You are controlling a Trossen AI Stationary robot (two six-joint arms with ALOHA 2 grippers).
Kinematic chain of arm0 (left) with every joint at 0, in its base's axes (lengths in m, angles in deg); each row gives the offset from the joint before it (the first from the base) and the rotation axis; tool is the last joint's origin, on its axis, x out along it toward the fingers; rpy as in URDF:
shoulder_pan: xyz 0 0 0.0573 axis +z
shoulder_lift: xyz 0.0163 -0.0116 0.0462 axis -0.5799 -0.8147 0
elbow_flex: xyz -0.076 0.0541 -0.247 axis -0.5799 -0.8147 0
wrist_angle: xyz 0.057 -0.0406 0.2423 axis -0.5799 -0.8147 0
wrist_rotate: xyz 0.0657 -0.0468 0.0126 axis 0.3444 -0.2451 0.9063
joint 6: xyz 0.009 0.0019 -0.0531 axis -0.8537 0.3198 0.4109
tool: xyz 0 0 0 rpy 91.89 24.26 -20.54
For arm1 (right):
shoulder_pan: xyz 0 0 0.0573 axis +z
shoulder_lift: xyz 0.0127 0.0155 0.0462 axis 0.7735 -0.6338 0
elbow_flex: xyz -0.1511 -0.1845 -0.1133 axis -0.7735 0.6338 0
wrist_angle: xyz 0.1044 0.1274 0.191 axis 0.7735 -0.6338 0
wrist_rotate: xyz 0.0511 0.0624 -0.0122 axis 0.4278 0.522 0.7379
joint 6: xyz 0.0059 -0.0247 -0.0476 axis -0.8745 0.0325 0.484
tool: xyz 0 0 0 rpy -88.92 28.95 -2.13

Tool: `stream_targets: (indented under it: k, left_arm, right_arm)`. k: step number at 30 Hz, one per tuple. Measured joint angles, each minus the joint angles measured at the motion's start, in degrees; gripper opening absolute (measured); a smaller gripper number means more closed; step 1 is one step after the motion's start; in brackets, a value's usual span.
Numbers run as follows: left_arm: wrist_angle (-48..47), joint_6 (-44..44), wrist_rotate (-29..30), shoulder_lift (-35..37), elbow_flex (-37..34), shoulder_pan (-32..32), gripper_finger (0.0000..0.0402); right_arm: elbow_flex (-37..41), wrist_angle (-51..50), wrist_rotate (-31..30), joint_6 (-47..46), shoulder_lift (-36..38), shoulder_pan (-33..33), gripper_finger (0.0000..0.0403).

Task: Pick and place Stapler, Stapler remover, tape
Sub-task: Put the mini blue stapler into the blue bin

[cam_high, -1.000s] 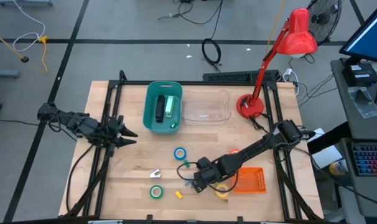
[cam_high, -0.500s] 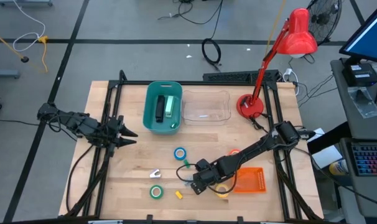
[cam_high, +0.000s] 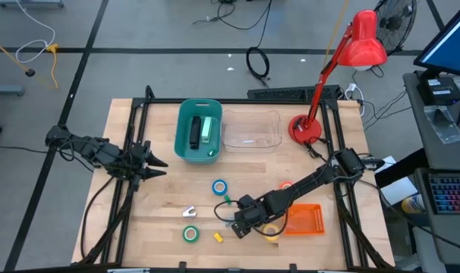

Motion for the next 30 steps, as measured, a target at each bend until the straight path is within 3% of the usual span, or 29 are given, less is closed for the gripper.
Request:
stream_targets:
  k: [30]
  left_arm:
    - [-0.87,0.82,-0.24,0.0,0.0,0.0,0.0145]
  right_arm:
    - [0.15,0.72,-2.93,-2.26,-0.07,0.04,0.0238]
